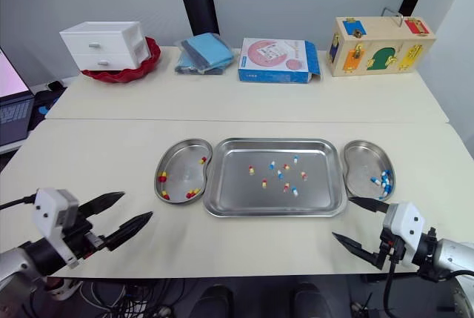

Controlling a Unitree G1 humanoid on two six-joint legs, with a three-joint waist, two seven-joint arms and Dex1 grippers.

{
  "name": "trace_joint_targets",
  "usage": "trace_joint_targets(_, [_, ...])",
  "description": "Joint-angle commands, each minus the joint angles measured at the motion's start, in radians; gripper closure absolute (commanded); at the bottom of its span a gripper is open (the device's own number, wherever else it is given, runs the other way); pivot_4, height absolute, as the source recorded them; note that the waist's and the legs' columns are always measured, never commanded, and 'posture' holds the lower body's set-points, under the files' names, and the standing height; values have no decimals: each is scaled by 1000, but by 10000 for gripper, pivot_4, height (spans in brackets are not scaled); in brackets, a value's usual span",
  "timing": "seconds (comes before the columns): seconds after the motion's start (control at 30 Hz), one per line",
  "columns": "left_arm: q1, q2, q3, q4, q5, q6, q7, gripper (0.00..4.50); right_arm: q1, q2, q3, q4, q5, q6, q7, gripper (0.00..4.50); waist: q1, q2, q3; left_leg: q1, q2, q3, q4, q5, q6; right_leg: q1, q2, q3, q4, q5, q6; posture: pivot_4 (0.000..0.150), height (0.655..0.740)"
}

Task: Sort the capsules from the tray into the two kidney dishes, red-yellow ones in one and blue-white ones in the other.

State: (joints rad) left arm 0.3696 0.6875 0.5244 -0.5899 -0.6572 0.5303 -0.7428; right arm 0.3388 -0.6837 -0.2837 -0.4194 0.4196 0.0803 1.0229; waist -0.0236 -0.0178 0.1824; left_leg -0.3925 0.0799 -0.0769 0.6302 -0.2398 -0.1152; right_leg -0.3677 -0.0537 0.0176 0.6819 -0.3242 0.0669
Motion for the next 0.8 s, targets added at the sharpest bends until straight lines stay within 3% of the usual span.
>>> trace_joint_targets(0.03, [-42, 32, -51, -60, -19, 46, 24, 0, -2, 19, 21, -47, -3, -22, -28, 475, -2, 0, 0, 0, 0, 0, 0, 0, 0, 0, 0, 0, 0, 0, 0, 1500, 7078])
trace_joint_targets(0.2, [-214, 69, -216, -23, 36, 77, 41, 0, -8, 50, 66, -68, -24, -35, -69, 475, -1, 1, 0, 1, 0, 0, 0, 0, 0, 0, 0, 0, 1, 0, 0, 1500, 7078])
trace_joint_targets(0.37, [-444, 26, -413, 123, 120, 49, 24, 0, -23, 72, 120, -133, -22, -8, -116, 475, 1, 2, -1, 1, 0, 0, 0, 0, 0, 0, 0, 0, 1, 0, 0, 1500, 7078])
trace_joint_targets(0.4, [-490, 6, -449, 157, 141, 36, 24, 3513, -24, 74, 126, -139, -22, -1, -126, 0, 1, 2, -1, 1, 0, 0, 0, 0, 0, 0, 0, 0, 1, 0, 0, 1500, 7078])
trace_joint_targets(0.47, [-575, -26, -516, 220, 180, 32, 25, 5486, -25, 73, 134, -147, -26, 5, -140, 0, 1, 1, -1, 1, 0, 0, 0, 0, 0, 0, 0, 0, 1, 0, 0, 1500, 7078])
trace_joint_targets(0.53, [-653, -56, -582, 279, 230, 31, 29, 11537, -27, 74, 139, -157, -25, 17, -159, 0, 1, 1, -1, 0, 0, 0, 1, 0, 0, 0, 0, 0, 1, 0, 0, 1500, 7078])
trace_joint_targets(0.8, [-881, -137, -738, 528, 360, -10, -29, 11537, -1, 86, 147, -164, -35, 12, -194, 0, 1, 1, -1, 0, 0, 0, 1, 0, 0, 0, 0, 0, 1, 0, 1, 1500, 7078])
